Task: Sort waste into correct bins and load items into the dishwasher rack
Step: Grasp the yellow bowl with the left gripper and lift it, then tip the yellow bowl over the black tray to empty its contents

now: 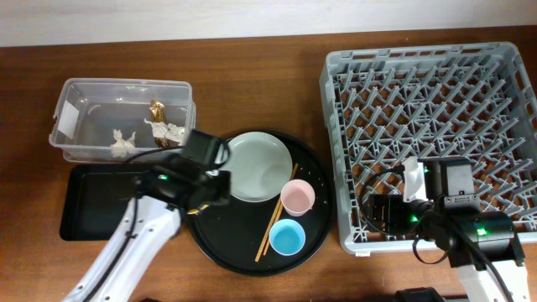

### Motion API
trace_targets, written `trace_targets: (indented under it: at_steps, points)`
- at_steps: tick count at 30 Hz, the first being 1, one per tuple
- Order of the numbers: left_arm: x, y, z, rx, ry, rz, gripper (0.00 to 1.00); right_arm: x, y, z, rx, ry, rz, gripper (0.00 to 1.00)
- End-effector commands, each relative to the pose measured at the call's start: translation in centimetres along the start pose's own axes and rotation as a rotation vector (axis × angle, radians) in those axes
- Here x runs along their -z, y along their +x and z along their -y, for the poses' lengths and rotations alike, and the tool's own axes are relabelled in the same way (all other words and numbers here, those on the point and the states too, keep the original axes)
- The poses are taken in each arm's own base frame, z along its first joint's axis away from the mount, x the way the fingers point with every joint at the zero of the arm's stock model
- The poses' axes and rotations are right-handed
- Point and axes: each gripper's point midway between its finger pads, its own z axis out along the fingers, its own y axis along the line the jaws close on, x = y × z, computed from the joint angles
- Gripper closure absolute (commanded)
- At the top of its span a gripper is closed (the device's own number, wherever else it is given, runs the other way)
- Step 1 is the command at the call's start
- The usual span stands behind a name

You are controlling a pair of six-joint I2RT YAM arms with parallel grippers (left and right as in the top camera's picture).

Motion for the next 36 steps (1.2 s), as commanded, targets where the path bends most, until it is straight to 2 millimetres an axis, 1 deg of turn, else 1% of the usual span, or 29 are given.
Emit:
trace_targets:
  at_steps: [1,3,5,7,9,11,14,16,18,20,21,24,27,28,30,31,33,35,36]
  points:
    - [0.8,-1.8,-4.2,0.061,0.117,0.021,1.00,0.5,-0.5,-0.1,0.003,0.005,0.019,0.01]
    - [0.7,-2.1,-5.9,0.094,0.185,0.026,1.00,0.5,-0.4,-0.1,0.003,0.005,0.018,0.01]
    - [0.1,-2.1,-7.7,0.153,0.252,0.016,1.00,0.5,-0.4,-0.1,0.003,0.005,0.018,0.01]
    - [-0.7,-2.3,-8.4,0.195,0.412,0.021,1.00,0.5,-0.4,-0.1,0.003,0.005,0.017,0.01]
    - [-1.4,-2.7,-9.6,0.297,0.554,0.038,1.00,0.5,-0.4,-0.1,0.003,0.005,0.018,0.01]
    - [-0.6,-3.4,-10.1,0.347,0.691,0.100,1.00,0.5,-0.4,-0.1,0.003,0.005,0.018,0.01]
    - [1.1,-4.2,-12.3,0.433,0.781,0.205,1.00,0.5,-0.4,-0.1,0.003,0.005,0.017,0.01]
    - [3.3,-5.1,-13.2,0.486,0.891,0.302,1.00,0.5,-0.4,-0.1,0.003,0.005,0.018,0.01]
    - [4.8,-5.5,-13.8,0.513,0.957,0.361,1.00,0.5,-0.4,-0.1,0.003,0.005,0.017,0.01]
    - [5.5,-5.5,-14.5,0.545,0.981,0.389,1.00,0.5,-0.4,-0.1,0.003,0.005,0.017,0.01]
    - [5.5,-5.5,-14.8,0.570,0.981,0.385,1.00,0.5,-0.4,-0.1,0.003,0.005,0.017,0.01]
    - [5.7,-5.2,-15.9,0.727,1.000,0.339,1.00,0.5,-0.4,-0.1,0.003,0.005,0.017,0.01]
    - [6.0,-4.8,-17.4,0.788,0.987,0.355,1.00,0.5,-0.4,-0.1,0.003,0.005,0.018,0.01]
    - [5.7,-4.6,-17.8,0.801,0.968,0.352,1.00,0.5,-0.4,-0.1,0.003,0.005,0.017,0.01]
    - [4.2,-3.2,-18.5,0.849,0.864,0.285,1.00,0.5,-0.4,-0.1,0.003,0.005,0.018,0.01]
    - [3.9,-2.8,-18.5,0.865,0.848,0.264,1.00,0.5,-0.4,-0.1,0.003,0.005,0.017,0.02]
    - [4.4,-3.1,-18.3,0.859,0.883,0.284,1.00,0.5,-0.4,-0.1,0.003,0.005,0.017,0.01]
    - [5.7,-3.9,-17.9,0.747,0.938,0.376,1.00,0.5,-0.4,-0.1,0.003,0.005,0.017,0.01]
    - [5.3,-3.7,-18.0,0.744,0.911,0.364,1.00,0.5,-0.4,-0.1,0.003,0.005,0.018,0.01]
